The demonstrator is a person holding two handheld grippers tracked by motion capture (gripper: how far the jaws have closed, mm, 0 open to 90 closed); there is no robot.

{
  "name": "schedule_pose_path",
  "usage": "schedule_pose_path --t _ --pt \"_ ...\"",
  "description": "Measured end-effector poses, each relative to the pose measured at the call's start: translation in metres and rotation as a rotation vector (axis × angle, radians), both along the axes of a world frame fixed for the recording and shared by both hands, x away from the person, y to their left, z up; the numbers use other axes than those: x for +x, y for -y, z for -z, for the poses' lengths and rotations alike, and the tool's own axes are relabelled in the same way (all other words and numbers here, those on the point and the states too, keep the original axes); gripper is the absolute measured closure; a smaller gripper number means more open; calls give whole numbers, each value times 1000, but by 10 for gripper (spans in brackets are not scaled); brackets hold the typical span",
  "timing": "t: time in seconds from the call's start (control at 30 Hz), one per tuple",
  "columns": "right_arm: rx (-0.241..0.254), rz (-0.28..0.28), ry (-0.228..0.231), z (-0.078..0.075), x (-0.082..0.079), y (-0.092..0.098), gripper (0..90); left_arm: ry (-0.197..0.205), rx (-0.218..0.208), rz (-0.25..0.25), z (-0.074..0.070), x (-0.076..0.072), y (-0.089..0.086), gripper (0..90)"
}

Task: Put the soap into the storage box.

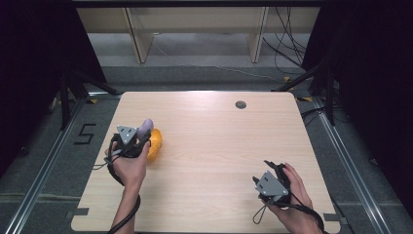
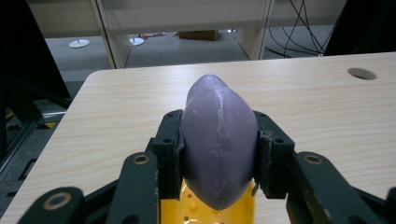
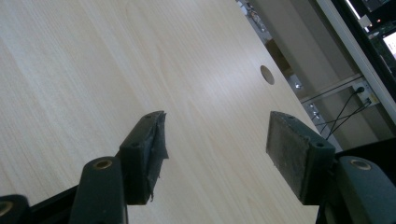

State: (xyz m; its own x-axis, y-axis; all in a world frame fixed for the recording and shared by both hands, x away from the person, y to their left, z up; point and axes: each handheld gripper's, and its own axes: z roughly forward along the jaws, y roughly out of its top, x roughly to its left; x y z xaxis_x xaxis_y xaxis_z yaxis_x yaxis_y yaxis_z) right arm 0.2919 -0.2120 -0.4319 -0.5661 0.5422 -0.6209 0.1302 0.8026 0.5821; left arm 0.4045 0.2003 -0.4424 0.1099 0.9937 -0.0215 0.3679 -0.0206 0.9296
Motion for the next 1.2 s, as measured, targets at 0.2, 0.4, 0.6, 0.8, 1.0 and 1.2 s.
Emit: schedule_pose_path --t 0.2,0.4,0.6,0.8,1.0,1.2 --pt "9 8 -11 1 -1 -1 383 -18 18 -16 7 6 -4 588" --pt "10 7 -14 1 0 -1 381 -38 30 -14 13 10 -3 588" --pt "-21 -1 3 0 1 1 379 -59 37 -10 21 13 1 588" --pt "4 0 -11 0 0 -1 378 -97 45 -10 31 17 3 587" --pt "4 0 -12 0 0 -1 377 -122 53 -5 38 20 3 586" --pt "13 8 -16 1 -1 -1 377 -140 52 4 40 20 5 585"
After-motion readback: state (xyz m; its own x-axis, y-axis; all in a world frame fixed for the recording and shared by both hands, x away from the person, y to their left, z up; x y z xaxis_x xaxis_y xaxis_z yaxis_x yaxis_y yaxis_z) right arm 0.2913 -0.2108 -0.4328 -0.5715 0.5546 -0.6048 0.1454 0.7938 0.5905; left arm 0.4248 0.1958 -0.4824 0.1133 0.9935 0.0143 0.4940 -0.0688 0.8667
